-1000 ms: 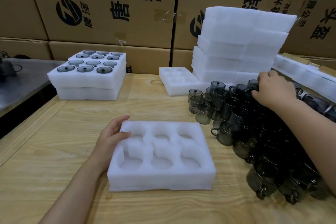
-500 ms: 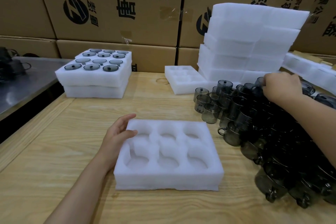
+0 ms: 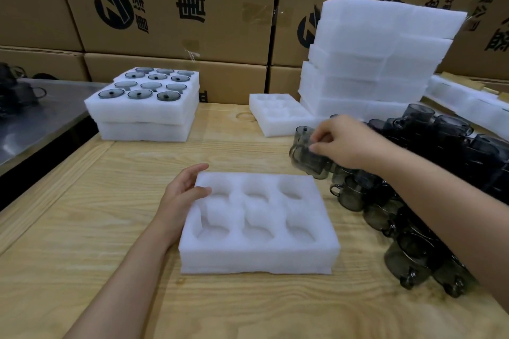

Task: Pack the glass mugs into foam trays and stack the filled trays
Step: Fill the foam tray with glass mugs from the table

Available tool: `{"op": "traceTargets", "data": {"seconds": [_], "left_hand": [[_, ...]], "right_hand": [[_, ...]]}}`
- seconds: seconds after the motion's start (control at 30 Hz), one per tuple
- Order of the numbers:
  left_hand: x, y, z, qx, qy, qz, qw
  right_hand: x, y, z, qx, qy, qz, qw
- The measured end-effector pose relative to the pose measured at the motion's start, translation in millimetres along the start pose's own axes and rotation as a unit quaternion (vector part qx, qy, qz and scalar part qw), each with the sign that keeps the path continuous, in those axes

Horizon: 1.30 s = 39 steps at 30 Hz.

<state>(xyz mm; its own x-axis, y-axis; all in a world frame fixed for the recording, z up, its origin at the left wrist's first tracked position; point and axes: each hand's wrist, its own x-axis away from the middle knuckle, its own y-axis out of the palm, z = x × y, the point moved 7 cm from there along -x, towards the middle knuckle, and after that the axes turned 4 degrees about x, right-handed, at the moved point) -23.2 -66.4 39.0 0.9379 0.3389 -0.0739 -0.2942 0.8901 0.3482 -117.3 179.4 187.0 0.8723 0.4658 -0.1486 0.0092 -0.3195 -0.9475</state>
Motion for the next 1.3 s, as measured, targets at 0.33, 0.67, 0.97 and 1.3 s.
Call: {"op": "traceTargets", "data": {"seconds": [0.33, 0.67, 0.97, 1.3], "left_hand": [[-1, 0, -1, 0.002, -0.004, -0.003, 1.000], [-1, 0, -1, 0.002, -0.003, -0.007, 1.000], [-2, -1, -3, -0.006, -0.004, -0.009, 1.000], [-3, -1, -3, -0.010, -0.004, -0.008, 1.000]], "right_hand": [[17, 30, -14, 0.065, -0.177, -0.072, 0.979], [17, 46, -3, 0.030, -0.180, -0.043, 0.982], [6, 65, 0, 0.078, -0.079, -0.094, 0.989], [8, 68, 1, 0.079, -0.053, -0.088, 0.992]]}}
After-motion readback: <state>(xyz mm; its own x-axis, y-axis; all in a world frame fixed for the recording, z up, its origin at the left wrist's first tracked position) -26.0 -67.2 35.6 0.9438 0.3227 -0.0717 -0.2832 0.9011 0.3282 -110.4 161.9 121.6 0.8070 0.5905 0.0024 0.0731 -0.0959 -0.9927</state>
